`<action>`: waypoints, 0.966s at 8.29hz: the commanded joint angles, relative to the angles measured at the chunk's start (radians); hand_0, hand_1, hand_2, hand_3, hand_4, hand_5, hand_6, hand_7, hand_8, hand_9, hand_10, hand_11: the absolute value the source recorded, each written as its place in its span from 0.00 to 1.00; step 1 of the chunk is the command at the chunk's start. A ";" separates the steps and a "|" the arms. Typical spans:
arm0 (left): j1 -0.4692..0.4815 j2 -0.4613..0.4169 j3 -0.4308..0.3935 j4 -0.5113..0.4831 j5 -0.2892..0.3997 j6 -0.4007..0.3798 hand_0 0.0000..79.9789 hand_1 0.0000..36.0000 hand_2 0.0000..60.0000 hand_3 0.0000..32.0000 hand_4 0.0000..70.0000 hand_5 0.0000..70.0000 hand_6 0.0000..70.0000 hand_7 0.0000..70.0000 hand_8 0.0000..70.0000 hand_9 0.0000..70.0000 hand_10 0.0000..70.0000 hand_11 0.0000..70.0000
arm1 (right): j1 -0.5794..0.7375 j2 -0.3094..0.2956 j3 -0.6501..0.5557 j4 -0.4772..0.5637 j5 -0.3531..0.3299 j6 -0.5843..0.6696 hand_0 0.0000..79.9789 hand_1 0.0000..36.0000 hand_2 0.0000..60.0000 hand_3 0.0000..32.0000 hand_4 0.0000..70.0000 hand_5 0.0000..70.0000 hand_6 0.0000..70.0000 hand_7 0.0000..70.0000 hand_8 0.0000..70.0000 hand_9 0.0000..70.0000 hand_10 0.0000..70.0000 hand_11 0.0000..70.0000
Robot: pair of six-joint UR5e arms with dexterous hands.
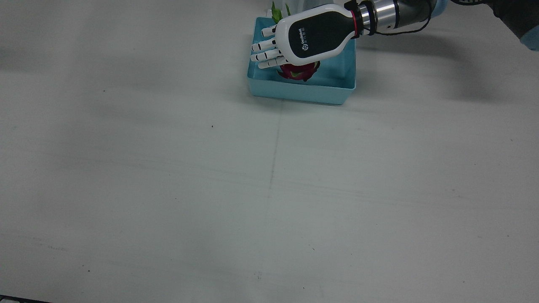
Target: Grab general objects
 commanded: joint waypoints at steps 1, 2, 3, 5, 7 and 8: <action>0.022 0.000 0.014 -0.007 0.001 -0.002 0.59 0.24 0.00 0.00 0.07 0.00 0.00 0.00 0.00 0.00 0.00 0.00 | 0.000 0.000 0.001 0.000 0.000 0.000 0.00 0.00 0.00 0.00 0.00 0.00 0.00 0.00 0.00 0.00 0.00 0.00; 0.022 0.001 0.015 -0.007 0.001 -0.002 0.59 0.25 0.00 0.00 0.08 0.00 0.00 0.00 0.00 0.00 0.00 0.01 | 0.000 0.000 0.001 0.000 0.000 0.000 0.00 0.00 0.00 0.00 0.00 0.00 0.00 0.00 0.00 0.00 0.00 0.00; 0.024 0.001 0.015 -0.008 0.001 -0.002 0.59 0.25 0.00 0.00 0.09 0.00 0.00 0.00 0.00 0.00 0.00 0.00 | 0.000 0.000 0.001 0.000 0.000 0.000 0.00 0.00 0.00 0.00 0.00 0.00 0.00 0.00 0.00 0.00 0.00 0.00; 0.020 0.001 0.020 -0.008 0.001 -0.005 0.60 0.28 0.00 0.00 0.09 0.00 0.00 0.00 0.00 0.00 0.00 0.01 | 0.000 0.000 0.001 0.000 0.000 0.000 0.00 0.00 0.00 0.00 0.00 0.00 0.00 0.00 0.00 0.00 0.00 0.00; 0.013 0.005 0.031 -0.007 0.001 -0.006 0.60 0.30 0.00 0.00 0.09 0.00 0.00 0.00 0.00 0.00 0.00 0.02 | 0.000 0.000 0.001 0.000 0.000 0.000 0.00 0.00 0.00 0.00 0.00 0.00 0.00 0.00 0.00 0.00 0.00 0.00; 0.010 0.012 0.035 -0.022 0.001 -0.007 0.60 0.31 0.00 0.00 0.10 0.00 0.00 0.00 0.00 0.00 0.00 0.02 | 0.000 0.000 0.001 0.000 0.000 0.000 0.00 0.00 0.00 0.00 0.00 0.00 0.00 0.00 0.00 0.00 0.00 0.00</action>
